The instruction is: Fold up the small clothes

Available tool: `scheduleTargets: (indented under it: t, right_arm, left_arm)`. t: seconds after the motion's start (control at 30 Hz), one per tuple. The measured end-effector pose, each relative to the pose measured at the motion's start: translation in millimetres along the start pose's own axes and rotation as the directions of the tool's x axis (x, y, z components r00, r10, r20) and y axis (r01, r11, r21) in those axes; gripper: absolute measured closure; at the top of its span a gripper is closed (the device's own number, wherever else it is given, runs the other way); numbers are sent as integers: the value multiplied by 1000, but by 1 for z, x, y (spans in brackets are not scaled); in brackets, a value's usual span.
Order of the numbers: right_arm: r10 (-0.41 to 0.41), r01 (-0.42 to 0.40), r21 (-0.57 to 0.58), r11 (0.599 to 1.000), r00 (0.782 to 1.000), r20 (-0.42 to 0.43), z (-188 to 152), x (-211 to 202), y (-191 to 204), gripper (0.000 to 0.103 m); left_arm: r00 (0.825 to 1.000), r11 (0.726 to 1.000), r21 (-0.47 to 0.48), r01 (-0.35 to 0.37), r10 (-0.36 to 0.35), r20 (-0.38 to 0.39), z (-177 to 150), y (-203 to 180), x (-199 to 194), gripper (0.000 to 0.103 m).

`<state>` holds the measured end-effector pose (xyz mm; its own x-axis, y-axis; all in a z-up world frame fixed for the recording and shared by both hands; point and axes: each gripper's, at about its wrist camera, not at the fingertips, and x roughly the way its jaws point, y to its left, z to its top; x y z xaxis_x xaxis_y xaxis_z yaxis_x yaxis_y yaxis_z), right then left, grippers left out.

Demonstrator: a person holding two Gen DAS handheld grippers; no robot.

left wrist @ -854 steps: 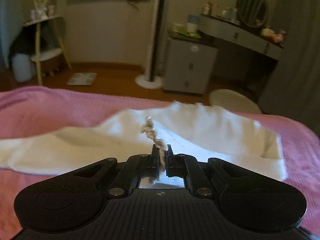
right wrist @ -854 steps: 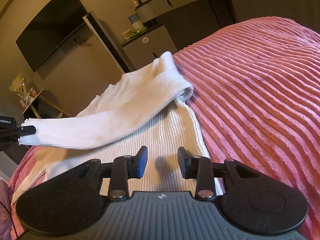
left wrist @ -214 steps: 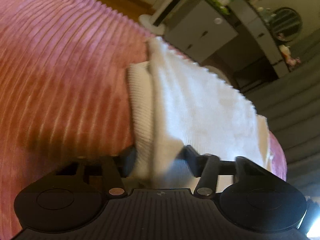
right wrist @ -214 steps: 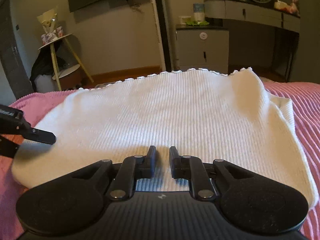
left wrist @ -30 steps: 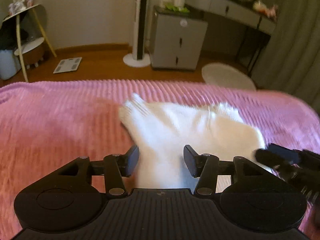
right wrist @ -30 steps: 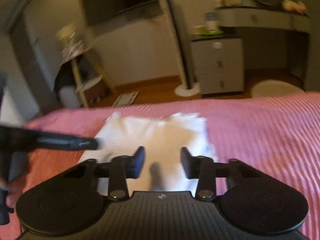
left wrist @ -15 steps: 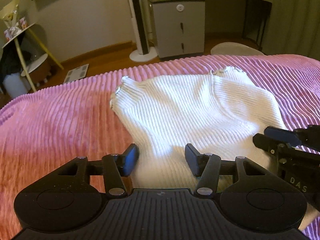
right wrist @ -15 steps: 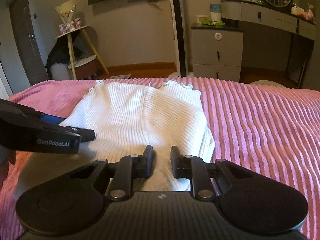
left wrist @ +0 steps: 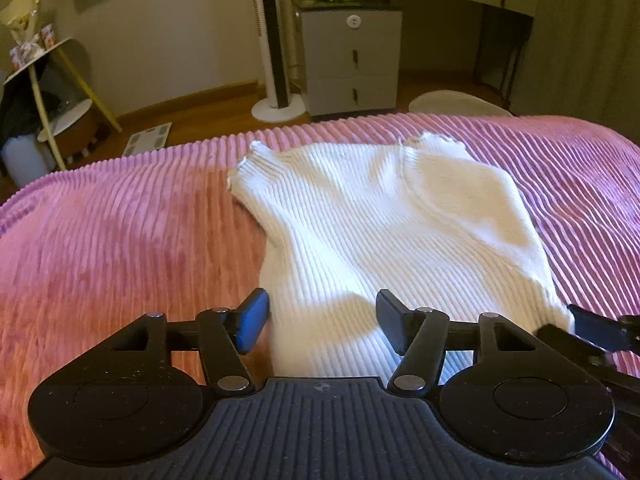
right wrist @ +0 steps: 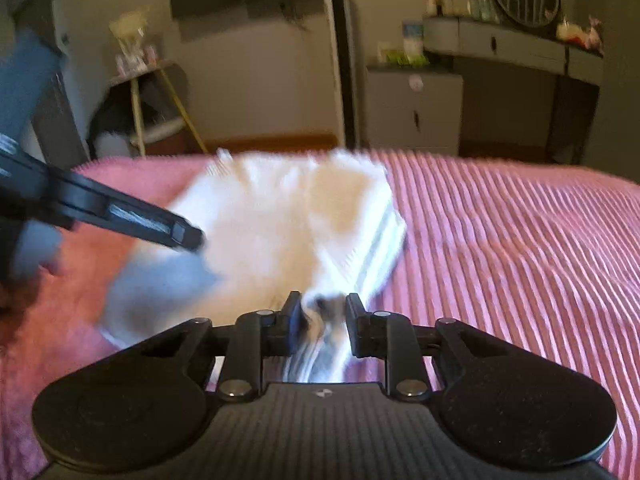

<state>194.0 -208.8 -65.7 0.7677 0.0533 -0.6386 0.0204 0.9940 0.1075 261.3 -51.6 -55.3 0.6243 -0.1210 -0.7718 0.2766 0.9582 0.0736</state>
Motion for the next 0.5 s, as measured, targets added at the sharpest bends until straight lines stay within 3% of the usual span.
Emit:
scheduleTargets:
  t: [0.17,0.3,0.5]
  right_arm:
    - [-6,6,-21,1000,1000,-21,2,5,-6,72]
    - [-3,1,32,999,998,62,19,-8,-12,72]
    - [-9,-6,112,994,992,128,58,5,-19,72]
  left_arm:
    - [1000,1000,-9,14,-14,-14,-5,6,-5,37]
    - [1000,1000,-29,-12,13,11,0,18,-11,36]
    - [998,995,-95,-37,41,40,16,29,-5,34]
